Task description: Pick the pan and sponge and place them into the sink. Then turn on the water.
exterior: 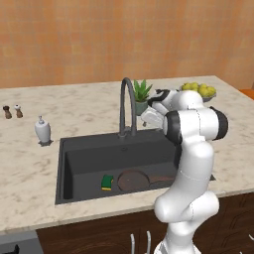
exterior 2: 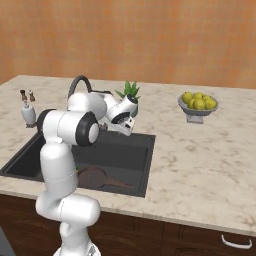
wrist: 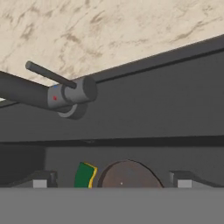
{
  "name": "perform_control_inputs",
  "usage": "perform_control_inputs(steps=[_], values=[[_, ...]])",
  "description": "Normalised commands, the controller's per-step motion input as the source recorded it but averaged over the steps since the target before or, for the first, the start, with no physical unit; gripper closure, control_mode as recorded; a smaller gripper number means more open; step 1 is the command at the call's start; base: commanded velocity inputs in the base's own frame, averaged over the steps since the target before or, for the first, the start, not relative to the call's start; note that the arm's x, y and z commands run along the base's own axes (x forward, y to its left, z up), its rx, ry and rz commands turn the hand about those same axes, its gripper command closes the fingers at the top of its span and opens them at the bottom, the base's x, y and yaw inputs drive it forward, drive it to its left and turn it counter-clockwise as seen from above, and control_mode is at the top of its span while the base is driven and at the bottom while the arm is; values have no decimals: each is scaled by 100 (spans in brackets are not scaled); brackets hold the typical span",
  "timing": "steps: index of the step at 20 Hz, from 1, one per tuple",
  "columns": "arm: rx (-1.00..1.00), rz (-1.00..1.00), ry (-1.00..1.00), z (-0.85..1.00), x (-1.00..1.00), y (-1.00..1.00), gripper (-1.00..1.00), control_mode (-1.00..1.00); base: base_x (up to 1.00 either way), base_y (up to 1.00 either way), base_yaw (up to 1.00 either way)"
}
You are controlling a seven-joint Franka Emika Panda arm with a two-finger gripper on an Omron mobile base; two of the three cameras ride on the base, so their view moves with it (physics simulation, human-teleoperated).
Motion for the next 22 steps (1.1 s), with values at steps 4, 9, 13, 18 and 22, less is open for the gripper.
perform_control_inputs(steps=[4, 9, 13, 18, 22], values=[[0, 0, 0, -1, 5, 14, -100, -100, 0, 0, 0], [3, 0, -4, -4, 2, 31, -100, -100, 0, 0, 0], [1, 0, 0, -13, 24, 23, -100, -100, 0, 0, 0], [8, -1, -1, -22, 39, 2, -100, -100, 0, 0, 0], [14, -1, -4, -12, 25, 0, -100, -100, 0, 0, 0]])
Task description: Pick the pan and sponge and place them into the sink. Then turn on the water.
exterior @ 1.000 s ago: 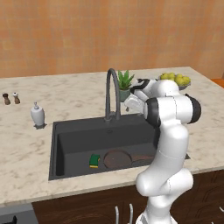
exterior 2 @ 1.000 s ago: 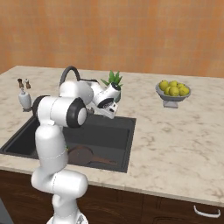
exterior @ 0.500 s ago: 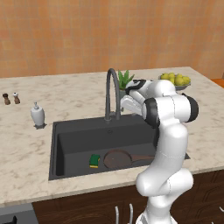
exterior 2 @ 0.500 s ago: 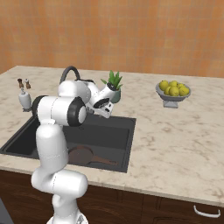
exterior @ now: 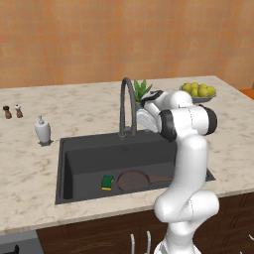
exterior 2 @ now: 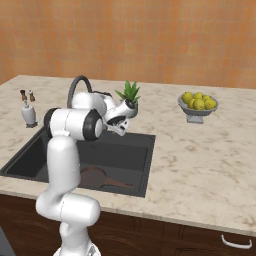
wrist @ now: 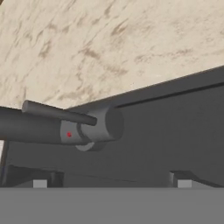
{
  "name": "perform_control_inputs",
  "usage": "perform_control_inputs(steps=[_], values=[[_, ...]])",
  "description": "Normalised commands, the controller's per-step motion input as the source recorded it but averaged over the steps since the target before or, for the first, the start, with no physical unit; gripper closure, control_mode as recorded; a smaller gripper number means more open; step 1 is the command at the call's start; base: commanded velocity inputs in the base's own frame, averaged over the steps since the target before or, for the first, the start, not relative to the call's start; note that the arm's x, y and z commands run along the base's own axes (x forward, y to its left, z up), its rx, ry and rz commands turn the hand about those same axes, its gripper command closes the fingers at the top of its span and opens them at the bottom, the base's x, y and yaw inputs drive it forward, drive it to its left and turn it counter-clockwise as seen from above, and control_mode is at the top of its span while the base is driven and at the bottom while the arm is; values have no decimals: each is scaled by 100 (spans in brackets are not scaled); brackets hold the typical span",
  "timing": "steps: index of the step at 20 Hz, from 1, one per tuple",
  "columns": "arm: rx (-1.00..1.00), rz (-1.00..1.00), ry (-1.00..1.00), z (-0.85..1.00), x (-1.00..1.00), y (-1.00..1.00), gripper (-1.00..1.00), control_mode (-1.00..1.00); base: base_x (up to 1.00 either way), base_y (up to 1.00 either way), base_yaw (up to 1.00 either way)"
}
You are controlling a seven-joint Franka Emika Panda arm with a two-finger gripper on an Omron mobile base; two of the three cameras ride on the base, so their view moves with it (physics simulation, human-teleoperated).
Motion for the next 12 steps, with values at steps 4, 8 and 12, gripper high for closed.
perform_control_inputs(steps=[4, 8, 12], values=[[8, -2, -2, -11, 21, 2, -100, -100, 0, 0, 0], [4, -2, 0, -13, 25, 8, -100, -100, 0, 0, 0], [6, -2, 0, -9, 27, 10, -100, -100, 0, 0, 0]])
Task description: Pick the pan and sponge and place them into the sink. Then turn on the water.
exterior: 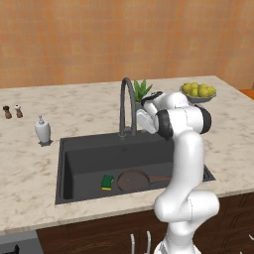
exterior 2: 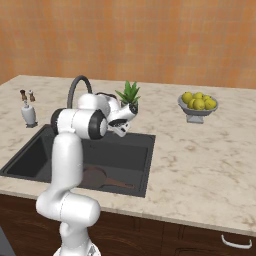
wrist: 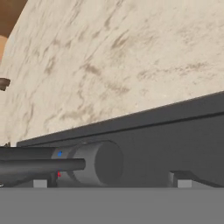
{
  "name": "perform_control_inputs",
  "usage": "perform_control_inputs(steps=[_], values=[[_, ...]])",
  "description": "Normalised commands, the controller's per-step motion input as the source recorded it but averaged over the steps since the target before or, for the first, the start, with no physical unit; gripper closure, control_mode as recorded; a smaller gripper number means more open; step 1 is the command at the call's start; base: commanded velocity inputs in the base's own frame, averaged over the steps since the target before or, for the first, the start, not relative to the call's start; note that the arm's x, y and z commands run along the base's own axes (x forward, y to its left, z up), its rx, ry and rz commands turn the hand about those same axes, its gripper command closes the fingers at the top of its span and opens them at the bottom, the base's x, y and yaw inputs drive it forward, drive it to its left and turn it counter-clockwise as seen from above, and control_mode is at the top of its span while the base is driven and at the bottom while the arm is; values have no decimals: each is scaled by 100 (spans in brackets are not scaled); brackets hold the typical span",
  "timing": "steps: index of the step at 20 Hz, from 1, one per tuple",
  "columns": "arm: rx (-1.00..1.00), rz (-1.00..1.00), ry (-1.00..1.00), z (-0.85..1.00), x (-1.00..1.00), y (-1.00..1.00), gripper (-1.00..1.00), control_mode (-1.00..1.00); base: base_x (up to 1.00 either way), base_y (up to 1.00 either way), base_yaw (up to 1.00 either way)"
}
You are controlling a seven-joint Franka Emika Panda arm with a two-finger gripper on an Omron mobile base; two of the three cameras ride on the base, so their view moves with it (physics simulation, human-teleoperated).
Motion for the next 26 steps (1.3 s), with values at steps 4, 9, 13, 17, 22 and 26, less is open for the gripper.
perform_control_inputs(steps=[4, 9, 13, 17, 22, 26], values=[[5, -2, 0, -13, 25, 8, -100, -100, 0, 0, 0], [1, -1, -8, -14, 8, 20, -100, -100, 0, 0, 0], [1, -5, -10, -4, 14, 30, -100, -100, 0, 0, 0], [0, -10, 0, -23, 62, 6, -100, -100, 0, 0, 0], [4, -6, 2, -21, 45, 0, 100, -100, 0, 0, 0], [0, -2, 5, -5, 12, -2, 100, -100, 0, 0, 0]])
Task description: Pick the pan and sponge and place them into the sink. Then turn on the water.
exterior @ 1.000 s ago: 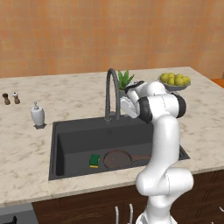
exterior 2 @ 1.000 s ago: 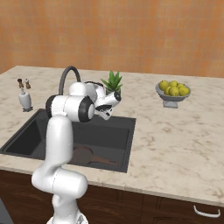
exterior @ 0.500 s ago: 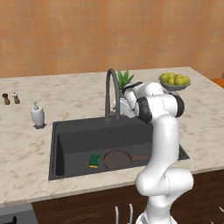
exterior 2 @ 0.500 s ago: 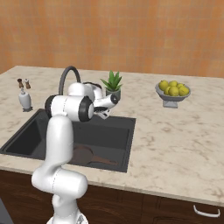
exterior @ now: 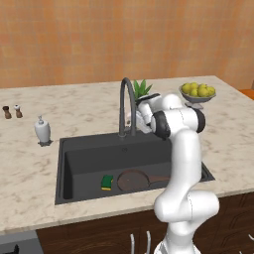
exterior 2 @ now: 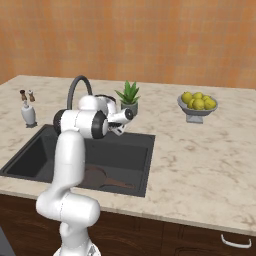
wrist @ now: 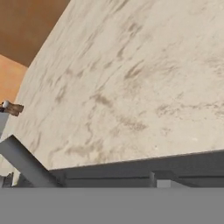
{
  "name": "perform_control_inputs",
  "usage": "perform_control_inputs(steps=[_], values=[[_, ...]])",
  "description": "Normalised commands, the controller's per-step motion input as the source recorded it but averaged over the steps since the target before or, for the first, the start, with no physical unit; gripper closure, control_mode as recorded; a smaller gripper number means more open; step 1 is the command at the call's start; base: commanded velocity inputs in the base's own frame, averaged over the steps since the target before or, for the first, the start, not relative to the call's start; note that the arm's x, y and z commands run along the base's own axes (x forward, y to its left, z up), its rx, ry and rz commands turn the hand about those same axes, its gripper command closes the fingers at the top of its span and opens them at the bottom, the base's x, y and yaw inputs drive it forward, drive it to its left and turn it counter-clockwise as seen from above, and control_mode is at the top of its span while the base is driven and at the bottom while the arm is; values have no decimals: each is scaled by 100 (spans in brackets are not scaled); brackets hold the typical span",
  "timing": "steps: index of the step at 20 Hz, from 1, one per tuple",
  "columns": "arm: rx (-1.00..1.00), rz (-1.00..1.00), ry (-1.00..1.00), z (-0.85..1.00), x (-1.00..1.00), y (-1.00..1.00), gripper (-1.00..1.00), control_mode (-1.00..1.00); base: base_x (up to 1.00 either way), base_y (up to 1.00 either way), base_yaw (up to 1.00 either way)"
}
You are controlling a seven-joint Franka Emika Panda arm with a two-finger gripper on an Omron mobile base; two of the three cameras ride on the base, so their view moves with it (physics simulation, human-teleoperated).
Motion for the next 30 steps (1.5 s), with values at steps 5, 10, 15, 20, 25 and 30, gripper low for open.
perform_control_inputs(steps=[5, 10, 15, 20, 25, 30], values=[[20, 0, 6, -1, 1, -30, 100, -100, 0, 0, 0], [37, 0, 13, 0, 0, -33, 100, -100, 0, 0, 0], [33, -1, 23, 0, 0, -25, 100, -100, 0, 0, 0], [11, -7, 23, -10, 0, -4, 100, -100, 0, 0, 0], [7, -9, 23, -12, 0, -1, 100, -100, 0, 0, 0], [0, -3, 7, -7, 0, 0, 100, -100, 0, 0, 0]])
